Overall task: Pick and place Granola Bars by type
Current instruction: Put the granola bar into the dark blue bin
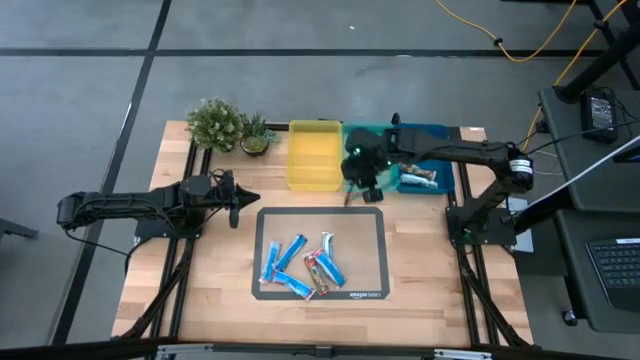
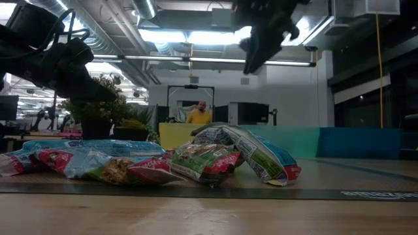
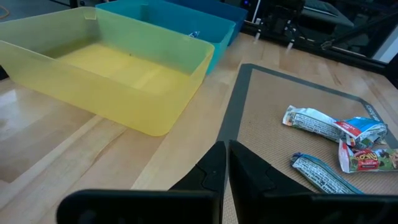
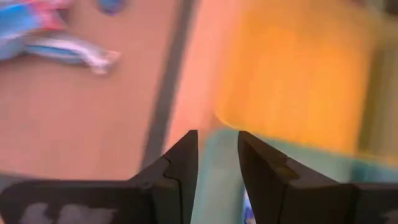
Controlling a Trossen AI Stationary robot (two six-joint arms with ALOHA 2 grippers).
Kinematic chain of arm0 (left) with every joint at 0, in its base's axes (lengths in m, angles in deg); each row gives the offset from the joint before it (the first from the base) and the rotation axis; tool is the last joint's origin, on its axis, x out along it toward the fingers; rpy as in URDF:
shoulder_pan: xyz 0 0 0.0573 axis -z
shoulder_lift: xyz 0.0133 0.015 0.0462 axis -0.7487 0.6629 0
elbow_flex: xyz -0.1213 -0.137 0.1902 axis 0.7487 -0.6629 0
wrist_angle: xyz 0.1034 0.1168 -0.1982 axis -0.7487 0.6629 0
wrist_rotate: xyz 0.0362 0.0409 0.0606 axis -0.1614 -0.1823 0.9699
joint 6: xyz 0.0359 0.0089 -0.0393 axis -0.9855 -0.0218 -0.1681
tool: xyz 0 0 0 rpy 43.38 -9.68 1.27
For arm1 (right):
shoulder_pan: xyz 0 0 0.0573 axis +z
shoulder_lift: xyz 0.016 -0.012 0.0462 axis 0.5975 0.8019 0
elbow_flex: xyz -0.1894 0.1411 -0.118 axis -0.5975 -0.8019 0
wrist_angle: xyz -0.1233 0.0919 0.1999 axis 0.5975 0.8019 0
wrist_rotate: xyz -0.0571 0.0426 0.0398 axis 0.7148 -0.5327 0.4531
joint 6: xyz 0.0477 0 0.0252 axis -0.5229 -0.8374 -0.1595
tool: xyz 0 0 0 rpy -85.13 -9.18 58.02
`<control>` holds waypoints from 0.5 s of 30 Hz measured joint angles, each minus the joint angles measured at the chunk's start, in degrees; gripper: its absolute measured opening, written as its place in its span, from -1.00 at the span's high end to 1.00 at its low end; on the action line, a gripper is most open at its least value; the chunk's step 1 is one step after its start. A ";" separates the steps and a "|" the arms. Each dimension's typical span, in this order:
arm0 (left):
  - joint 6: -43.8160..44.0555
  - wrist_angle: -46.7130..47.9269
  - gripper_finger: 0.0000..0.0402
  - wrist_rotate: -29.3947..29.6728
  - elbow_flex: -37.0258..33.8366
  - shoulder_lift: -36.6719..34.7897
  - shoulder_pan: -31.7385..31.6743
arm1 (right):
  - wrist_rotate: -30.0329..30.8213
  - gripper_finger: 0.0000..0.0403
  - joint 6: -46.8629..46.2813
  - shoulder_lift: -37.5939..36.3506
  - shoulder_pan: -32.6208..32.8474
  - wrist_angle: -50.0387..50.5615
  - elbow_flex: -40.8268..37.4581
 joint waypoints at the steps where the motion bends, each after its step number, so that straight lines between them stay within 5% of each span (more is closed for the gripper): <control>1: 0.00 -0.02 0.95 0.00 -0.01 -0.02 0.02 | -0.83 0.42 1.36 -0.69 1.13 -0.04 0.00; 15: -0.01 0.00 0.95 0.00 -0.02 -0.02 0.02 | -5.21 0.42 14.22 -3.64 13.68 -3.31 0.00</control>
